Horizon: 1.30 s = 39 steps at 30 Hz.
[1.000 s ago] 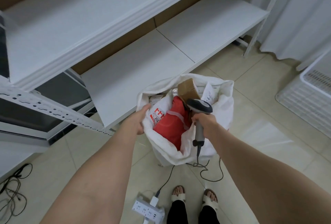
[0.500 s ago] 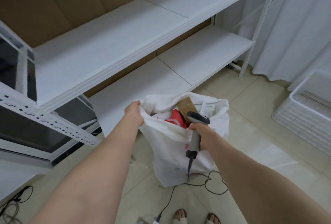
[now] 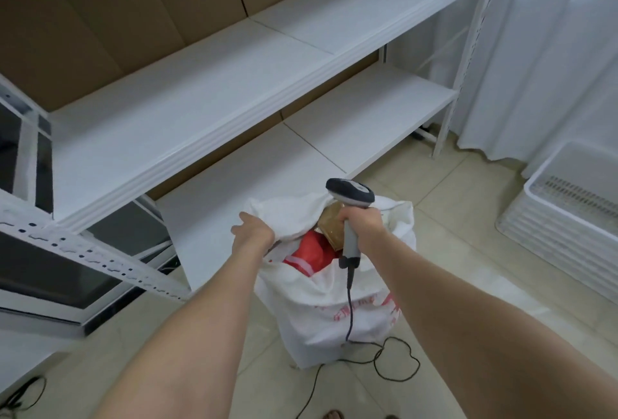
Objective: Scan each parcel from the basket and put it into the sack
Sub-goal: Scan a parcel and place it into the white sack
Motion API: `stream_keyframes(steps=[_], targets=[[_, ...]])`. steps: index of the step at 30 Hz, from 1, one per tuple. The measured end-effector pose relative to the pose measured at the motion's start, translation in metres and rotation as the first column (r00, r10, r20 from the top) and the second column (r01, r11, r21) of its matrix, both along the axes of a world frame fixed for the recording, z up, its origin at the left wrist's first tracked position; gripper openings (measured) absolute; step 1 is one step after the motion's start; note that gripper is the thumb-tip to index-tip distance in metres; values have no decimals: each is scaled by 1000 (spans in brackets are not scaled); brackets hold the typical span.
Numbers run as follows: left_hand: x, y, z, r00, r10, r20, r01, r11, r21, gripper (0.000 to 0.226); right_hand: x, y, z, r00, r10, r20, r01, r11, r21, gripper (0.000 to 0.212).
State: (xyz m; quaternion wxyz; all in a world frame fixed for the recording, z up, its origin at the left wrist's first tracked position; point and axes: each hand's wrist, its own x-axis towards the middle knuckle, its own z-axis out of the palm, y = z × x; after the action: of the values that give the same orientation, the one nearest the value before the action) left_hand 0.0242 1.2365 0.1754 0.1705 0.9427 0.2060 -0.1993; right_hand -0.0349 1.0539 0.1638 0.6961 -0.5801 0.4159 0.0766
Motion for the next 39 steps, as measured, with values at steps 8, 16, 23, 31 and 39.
stream_keyframes(steps=[8,16,23,31,39], targets=[[11,-46,-5,959,-222,-176,259,939,227,58,-29,-60,-24,976,-216,-32,219,966,137,22],[75,-118,-62,835,-518,-184,533,845,40,55,-20,-88,-75,930,-330,-160,354,923,152,11],[142,-175,-151,745,-615,-261,632,775,-22,63,4,-102,-148,868,-434,-241,476,865,156,5],[166,-194,-205,713,-589,-382,528,808,-261,70,48,-109,-195,855,-436,-282,506,822,263,25],[187,-203,-167,906,-421,-28,393,866,-309,36,92,-100,-165,952,-234,-200,286,910,299,33]])
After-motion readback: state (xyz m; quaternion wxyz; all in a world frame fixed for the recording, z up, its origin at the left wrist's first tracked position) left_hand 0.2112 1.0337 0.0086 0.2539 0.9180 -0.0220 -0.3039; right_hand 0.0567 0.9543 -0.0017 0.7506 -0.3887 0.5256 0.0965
